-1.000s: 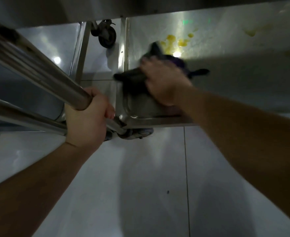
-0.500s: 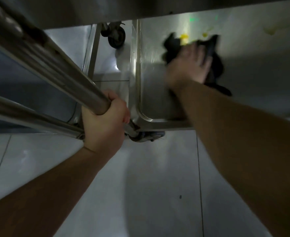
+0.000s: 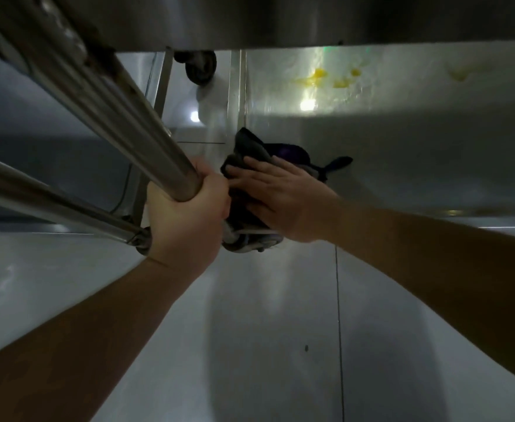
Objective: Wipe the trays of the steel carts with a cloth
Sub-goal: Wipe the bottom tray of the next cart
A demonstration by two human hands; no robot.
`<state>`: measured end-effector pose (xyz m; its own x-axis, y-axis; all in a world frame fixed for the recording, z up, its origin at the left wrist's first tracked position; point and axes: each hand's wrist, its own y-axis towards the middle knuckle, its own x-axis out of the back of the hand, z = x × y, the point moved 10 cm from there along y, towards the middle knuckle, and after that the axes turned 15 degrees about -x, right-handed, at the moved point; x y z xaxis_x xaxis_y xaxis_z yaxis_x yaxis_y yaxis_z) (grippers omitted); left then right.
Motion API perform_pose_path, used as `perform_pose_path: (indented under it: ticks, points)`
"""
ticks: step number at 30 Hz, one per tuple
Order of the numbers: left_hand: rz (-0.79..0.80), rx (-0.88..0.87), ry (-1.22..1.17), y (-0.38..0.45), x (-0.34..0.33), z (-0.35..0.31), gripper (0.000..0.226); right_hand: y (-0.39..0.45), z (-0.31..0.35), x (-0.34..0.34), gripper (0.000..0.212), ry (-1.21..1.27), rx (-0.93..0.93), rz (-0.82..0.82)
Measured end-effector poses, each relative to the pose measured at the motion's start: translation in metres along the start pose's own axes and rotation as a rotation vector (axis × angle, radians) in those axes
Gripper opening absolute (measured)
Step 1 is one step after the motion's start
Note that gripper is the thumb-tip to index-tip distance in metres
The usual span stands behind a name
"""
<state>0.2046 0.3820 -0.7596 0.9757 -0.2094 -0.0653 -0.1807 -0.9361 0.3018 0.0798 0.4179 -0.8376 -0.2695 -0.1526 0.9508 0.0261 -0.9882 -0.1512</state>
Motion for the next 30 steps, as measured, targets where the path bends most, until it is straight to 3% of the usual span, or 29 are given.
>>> perform_pose_path:
  ticks: [6, 10, 16, 22, 26, 28, 30]
  points:
    - [-0.014, 0.012, 0.066, 0.001, 0.005, 0.001, 0.023, 0.106, -0.066, 0.039, 0.057, 0.145, -0.430, 0.010]
    - [-0.001, 0.013, 0.069, 0.002, 0.006, 0.002, 0.020, 0.094, -0.024, 0.023, 0.053, 0.003, -0.254, 0.068]
    - [0.037, -0.007, 0.093, 0.004, 0.004, 0.003, 0.028, -0.017, 0.008, -0.009, 0.056, 0.019, -0.118, 0.093]
    - [0.052, -0.012, 0.112, 0.006, 0.009, 0.006, 0.021, -0.055, -0.055, -0.003, 0.055, -0.009, -0.203, 0.108]
    - [0.087, 0.003, 0.431, -0.001, 0.026, 0.013, 0.017, -0.100, -0.144, 0.012, 0.057, -0.054, -0.343, 0.074]
    - [0.204, 0.142, 0.510, -0.013, 0.030, 0.031, 0.009, -0.127, -0.194, 0.024, 0.059, -0.023, -0.480, 0.050]
    - [0.564, 0.339, 0.762, -0.033, 0.031, 0.059, 0.021, -0.149, -0.224, 0.030, 0.057, 0.014, -0.577, 0.029]
